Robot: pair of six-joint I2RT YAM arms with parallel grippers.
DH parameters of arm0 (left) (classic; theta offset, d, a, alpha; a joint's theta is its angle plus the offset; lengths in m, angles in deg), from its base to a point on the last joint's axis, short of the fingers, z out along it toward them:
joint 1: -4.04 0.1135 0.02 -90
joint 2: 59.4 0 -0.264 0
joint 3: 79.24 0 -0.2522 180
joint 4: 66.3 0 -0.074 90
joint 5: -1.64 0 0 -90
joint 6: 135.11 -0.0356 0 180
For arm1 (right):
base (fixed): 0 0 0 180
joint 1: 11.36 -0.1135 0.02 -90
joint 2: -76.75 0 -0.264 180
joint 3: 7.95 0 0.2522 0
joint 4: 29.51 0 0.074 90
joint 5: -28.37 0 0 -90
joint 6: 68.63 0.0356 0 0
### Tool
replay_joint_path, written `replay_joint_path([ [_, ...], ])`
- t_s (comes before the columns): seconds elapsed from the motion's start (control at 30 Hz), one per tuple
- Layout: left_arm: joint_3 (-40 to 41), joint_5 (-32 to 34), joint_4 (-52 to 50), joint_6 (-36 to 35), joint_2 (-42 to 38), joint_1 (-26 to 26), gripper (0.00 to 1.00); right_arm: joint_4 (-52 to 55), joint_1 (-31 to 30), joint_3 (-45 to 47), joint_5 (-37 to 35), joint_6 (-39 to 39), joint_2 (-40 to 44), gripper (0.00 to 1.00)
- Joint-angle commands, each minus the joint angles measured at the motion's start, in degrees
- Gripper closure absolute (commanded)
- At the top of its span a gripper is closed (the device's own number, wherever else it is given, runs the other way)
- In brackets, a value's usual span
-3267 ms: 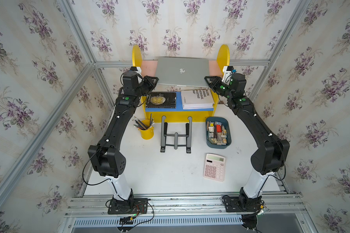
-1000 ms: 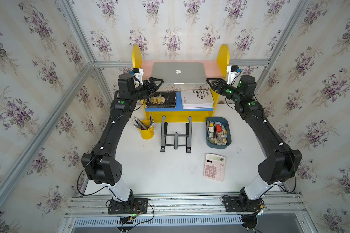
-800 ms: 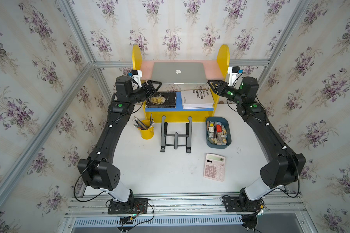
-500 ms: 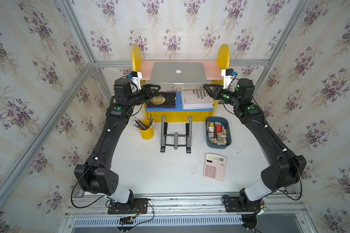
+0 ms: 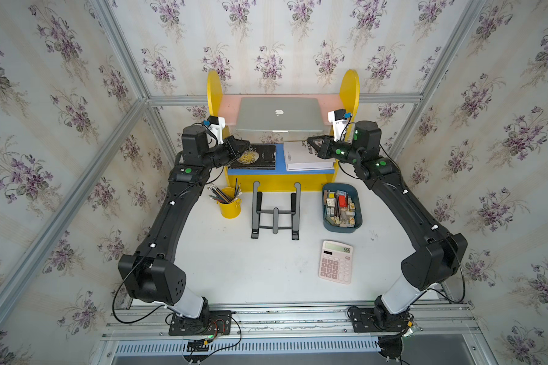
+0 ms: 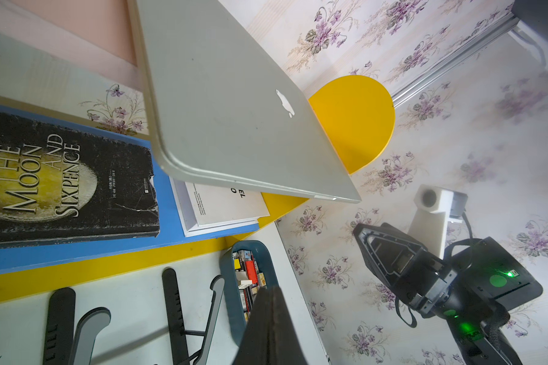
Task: Close the laptop lid and set it aside
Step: Place the laptop on the shelf.
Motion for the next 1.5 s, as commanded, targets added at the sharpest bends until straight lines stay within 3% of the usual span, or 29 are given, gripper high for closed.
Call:
replay_joint_path([
  [0.0, -1.2, -1.5, 0.7, -0.6, 1.0, 0.0, 1.00, 0.3, -0.3, -1.5, 0.0, -0.4, -1.0, 0.99],
  [1.1, -19.6, -4.3, -4.1, -0.2, 16.5, -1.0, 1.00, 4.3, -0.1, -17.7, 0.5, -1.0, -13.4, 0.98],
  [1.47, -30.0, -4.5, -8.3, -0.3, 23.0, -1.0, 1.00, 4.2, 1.9, -24.0, 2.2, 0.3, -17.9, 0.99],
])
